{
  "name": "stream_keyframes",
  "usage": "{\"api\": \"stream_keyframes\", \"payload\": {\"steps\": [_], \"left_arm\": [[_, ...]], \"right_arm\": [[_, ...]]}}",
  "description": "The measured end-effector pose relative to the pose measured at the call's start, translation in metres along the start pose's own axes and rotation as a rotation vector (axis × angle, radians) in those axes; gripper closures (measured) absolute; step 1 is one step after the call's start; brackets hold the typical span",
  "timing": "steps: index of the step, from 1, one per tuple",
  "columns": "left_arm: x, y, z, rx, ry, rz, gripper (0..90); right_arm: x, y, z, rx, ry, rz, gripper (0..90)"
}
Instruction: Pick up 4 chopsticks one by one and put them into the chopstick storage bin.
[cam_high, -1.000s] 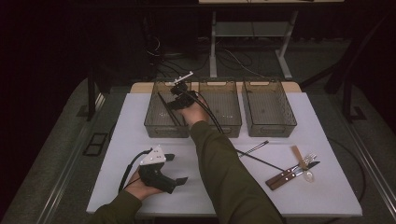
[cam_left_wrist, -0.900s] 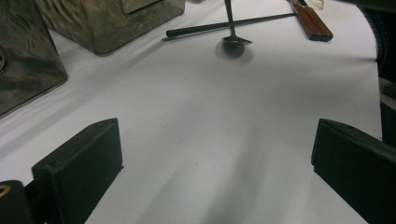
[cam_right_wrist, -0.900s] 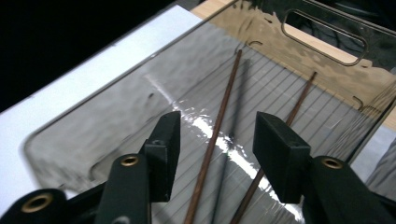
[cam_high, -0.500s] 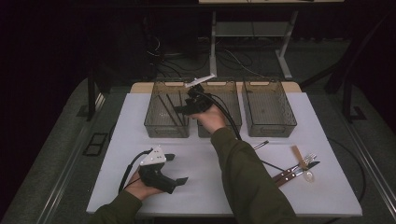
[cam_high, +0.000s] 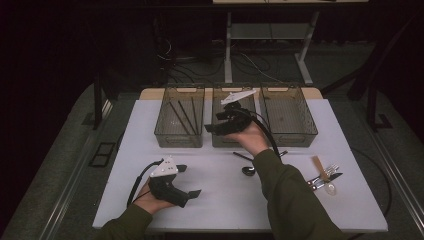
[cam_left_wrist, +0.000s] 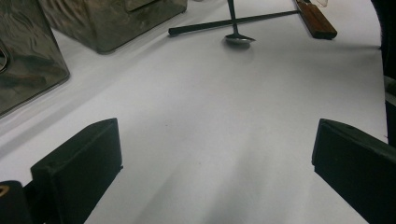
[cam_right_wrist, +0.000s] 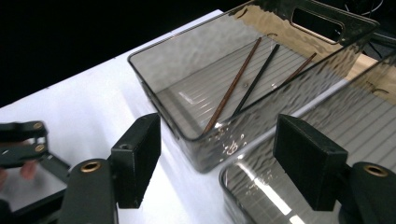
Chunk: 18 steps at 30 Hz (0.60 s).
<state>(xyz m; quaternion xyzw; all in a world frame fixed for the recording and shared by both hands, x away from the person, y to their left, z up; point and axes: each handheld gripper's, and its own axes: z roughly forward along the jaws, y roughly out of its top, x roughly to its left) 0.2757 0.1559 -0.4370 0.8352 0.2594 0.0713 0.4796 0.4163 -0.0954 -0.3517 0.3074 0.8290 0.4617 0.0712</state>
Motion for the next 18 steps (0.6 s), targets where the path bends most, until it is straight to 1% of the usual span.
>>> {"api": "stream_keyframes", "payload": {"steps": [2,4,9,12,15,18], "left_arm": [[0.0,0.0,0.0,-0.001,-0.001,0.001,0.6],[0.0,0.0,0.0,0.002,0.001,0.004,0.5],[0.0,-0.001,0.0,0.001,-0.002,-0.001,0.4],[0.0,-0.001,0.001,0.002,-0.001,0.0,0.4],[0.0,-0.001,0.001,0.003,0.001,-0.003,0.4],[0.0,-0.001,0.001,0.006,0.003,0.001,0.4]], "right_arm": [[0.0,-0.005,-0.007,-0.014,0.012,0.004,31.4],[0.0,-0.012,-0.013,-0.02,0.011,-0.011,30.3],[0.001,-0.028,-0.029,-0.015,0.019,-0.023,29.1],[0.0,-0.038,-0.039,-0.023,0.03,-0.033,29.1],[-0.001,-0.05,-0.049,-0.016,0.04,-0.037,29.4],[-0.003,-0.064,-0.059,-0.012,0.039,-0.041,30.1]]}}
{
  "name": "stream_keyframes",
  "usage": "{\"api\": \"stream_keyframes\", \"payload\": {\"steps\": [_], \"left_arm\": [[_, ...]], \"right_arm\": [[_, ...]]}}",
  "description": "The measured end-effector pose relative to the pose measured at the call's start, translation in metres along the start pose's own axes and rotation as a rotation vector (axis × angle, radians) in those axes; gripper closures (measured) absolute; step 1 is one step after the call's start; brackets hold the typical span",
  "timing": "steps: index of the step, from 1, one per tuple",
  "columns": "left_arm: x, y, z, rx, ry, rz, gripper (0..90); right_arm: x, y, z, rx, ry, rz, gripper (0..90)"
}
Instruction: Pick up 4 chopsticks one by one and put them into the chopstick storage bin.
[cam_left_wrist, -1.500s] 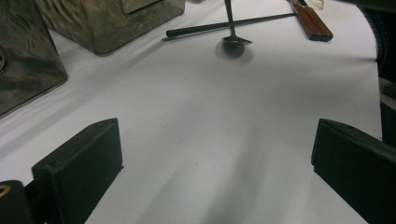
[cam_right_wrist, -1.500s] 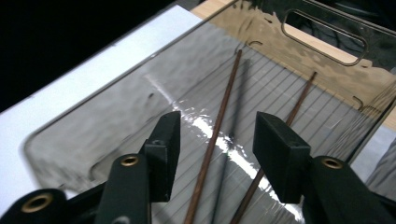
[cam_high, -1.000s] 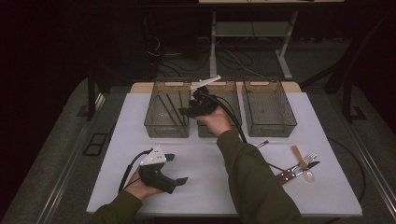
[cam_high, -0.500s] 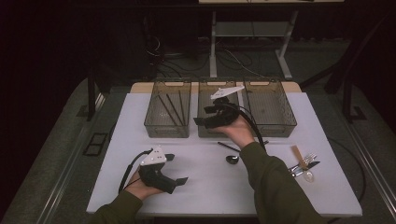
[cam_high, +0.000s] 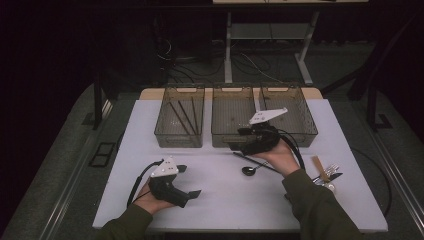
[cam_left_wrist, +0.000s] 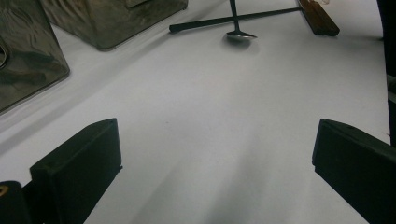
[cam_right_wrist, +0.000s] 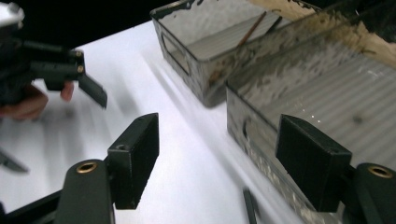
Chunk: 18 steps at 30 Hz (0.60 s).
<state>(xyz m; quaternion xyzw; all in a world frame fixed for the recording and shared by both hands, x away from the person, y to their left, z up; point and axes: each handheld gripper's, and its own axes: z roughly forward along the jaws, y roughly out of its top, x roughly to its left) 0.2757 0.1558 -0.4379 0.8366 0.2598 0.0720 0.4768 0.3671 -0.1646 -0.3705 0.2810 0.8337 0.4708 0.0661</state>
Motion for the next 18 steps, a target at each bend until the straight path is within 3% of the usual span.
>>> {"api": "stream_keyframes", "payload": {"steps": [11,18], "left_arm": [[0.0,0.0,-0.001,0.0,0.003,-0.001,0.4],[0.0,0.0,-0.001,0.0,-0.001,0.002,0.5]], "right_arm": [[-0.015,-0.047,-0.045,-0.006,-0.031,0.059,34.5],[-0.023,-0.072,-0.067,0.032,-0.056,0.068,43.0]]}}
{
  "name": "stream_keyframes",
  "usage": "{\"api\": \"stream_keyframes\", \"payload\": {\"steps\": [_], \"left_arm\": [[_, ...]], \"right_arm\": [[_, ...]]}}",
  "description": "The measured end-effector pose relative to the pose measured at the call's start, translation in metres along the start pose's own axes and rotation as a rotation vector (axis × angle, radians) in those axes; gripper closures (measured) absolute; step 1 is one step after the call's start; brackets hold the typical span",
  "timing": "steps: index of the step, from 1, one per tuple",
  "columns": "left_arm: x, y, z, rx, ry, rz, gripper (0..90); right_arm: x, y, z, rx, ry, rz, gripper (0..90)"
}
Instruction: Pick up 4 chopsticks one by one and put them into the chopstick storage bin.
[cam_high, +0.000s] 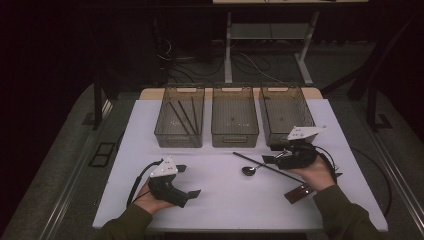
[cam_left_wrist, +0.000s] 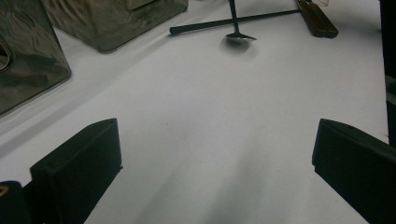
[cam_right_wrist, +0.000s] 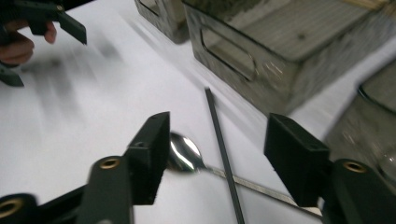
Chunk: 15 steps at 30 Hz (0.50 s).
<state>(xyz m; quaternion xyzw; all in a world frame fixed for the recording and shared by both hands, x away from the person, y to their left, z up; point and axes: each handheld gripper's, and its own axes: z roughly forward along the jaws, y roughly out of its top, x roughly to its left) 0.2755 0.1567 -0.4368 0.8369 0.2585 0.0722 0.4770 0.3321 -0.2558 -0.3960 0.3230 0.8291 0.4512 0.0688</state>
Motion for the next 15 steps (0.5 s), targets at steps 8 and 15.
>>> {"api": "stream_keyframes", "payload": {"steps": [8,15], "left_arm": [[0.0,0.0,0.001,0.001,0.0,0.002,0.5],[0.0,0.0,0.001,-0.001,0.001,0.003,0.6]], "right_arm": [[-0.011,-0.027,-0.008,0.083,-0.014,0.004,56.5],[-0.015,-0.039,0.006,0.185,-0.021,-0.01,67.6]]}}
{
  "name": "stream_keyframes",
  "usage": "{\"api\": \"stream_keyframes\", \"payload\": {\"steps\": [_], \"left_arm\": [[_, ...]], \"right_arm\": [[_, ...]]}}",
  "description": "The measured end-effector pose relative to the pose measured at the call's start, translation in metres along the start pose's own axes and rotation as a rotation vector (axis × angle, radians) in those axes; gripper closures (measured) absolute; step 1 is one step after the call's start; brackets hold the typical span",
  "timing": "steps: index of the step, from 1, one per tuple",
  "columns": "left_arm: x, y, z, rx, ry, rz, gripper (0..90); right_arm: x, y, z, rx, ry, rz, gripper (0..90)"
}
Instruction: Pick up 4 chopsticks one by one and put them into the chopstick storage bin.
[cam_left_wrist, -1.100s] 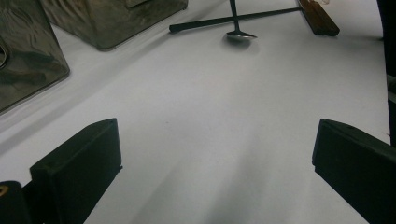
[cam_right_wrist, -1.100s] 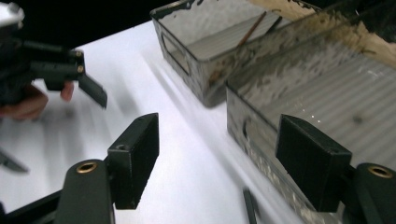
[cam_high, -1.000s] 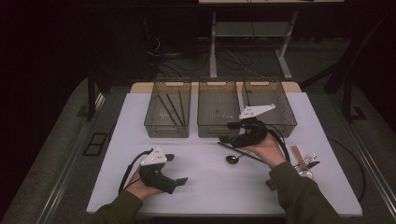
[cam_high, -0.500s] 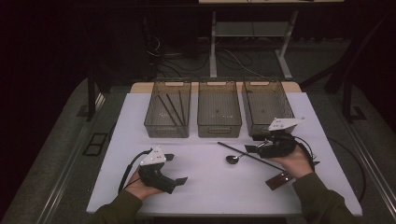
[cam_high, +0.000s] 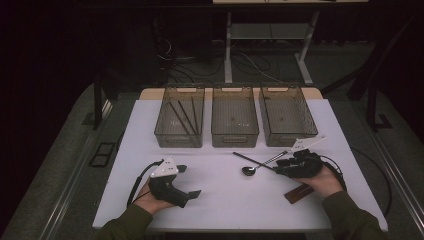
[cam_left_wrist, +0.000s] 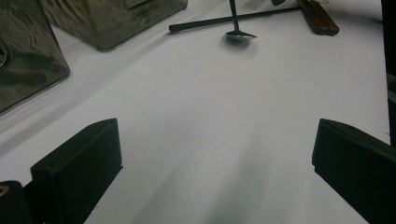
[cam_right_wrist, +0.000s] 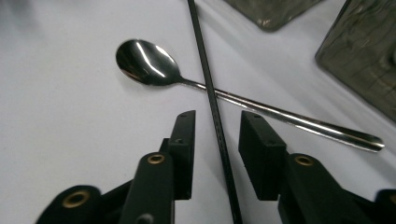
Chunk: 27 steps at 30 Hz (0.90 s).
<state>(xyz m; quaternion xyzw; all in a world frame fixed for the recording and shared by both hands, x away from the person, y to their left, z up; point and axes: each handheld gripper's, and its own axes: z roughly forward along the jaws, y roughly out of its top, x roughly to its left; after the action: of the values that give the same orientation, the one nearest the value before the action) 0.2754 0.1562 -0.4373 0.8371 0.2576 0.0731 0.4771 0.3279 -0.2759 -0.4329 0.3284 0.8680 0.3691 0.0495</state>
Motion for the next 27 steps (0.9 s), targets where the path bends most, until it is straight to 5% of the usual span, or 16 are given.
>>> {"api": "stream_keyframes", "payload": {"steps": [15,27], "left_arm": [[0.0,0.0,0.001,0.003,-0.001,0.0,0.7],[0.0,0.0,0.001,0.003,0.001,-0.001,0.7]], "right_arm": [[-0.002,-0.001,0.016,0.057,-0.033,-0.044,76.2],[0.0,-0.002,0.017,0.054,-0.044,-0.098,84.4]]}}
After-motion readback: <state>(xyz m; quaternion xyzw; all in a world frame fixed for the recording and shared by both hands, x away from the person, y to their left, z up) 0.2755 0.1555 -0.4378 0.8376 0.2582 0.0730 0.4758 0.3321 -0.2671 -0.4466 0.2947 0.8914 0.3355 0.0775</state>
